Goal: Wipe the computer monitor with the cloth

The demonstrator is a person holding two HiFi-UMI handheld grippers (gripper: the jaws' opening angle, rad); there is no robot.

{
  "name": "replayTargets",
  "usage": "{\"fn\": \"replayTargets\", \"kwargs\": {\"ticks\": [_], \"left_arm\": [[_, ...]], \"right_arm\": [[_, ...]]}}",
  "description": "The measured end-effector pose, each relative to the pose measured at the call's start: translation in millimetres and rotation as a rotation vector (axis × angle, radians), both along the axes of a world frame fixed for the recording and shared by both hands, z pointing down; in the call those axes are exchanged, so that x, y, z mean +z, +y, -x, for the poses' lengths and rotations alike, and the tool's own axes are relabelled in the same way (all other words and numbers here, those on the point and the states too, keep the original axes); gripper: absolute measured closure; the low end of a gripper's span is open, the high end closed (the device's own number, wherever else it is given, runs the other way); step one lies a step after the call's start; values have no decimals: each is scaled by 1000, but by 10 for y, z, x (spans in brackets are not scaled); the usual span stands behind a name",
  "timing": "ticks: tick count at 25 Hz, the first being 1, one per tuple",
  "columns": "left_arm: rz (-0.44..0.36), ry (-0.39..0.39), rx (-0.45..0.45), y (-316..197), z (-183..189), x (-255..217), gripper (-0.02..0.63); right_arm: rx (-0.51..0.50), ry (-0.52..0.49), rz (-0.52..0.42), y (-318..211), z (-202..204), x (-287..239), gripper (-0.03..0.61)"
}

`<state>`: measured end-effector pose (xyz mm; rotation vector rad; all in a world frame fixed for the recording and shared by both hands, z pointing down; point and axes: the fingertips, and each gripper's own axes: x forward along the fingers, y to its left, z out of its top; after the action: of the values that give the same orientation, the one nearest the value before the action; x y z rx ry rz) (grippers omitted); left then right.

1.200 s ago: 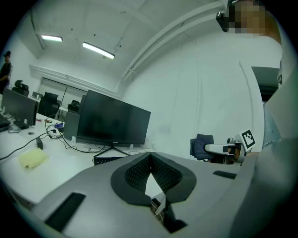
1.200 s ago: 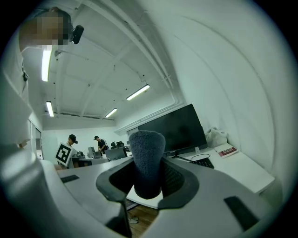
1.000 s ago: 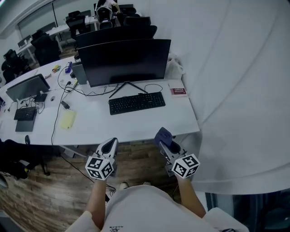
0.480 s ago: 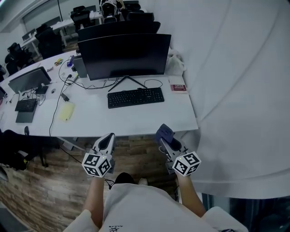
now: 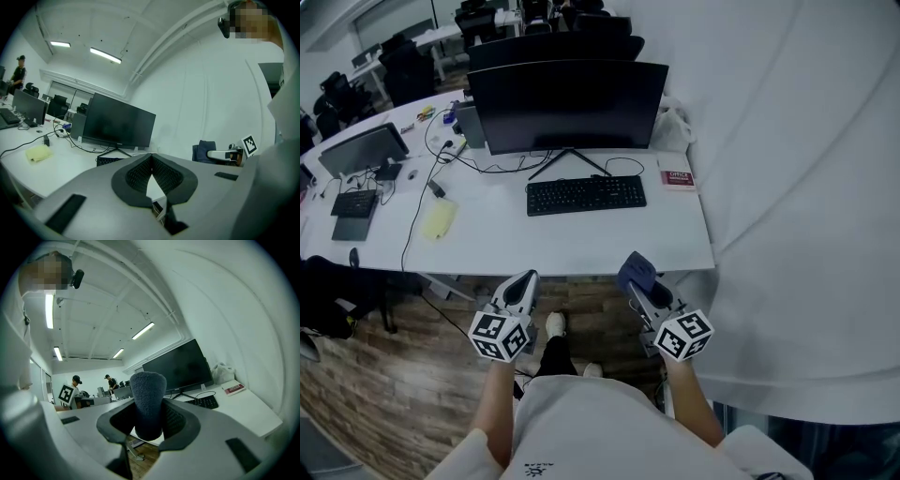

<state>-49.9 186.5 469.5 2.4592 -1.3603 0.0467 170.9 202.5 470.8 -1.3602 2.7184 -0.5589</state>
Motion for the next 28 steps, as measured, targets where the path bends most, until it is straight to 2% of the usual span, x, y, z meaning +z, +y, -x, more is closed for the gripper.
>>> {"fn": "replayTargets", "kwargs": {"ticks": [8, 19, 28], "left_arm": [[3, -10, 49, -463, 46, 95, 601], [3, -25, 97, -1522, 265, 114, 602], [22, -23, 173, -2271, 458, 205, 603]], "right_arm": [[5, 25, 1, -437, 190, 42, 445], [40, 35, 27, -1383, 484, 77, 445], [94, 35, 50, -2078, 817, 113, 445]]}}
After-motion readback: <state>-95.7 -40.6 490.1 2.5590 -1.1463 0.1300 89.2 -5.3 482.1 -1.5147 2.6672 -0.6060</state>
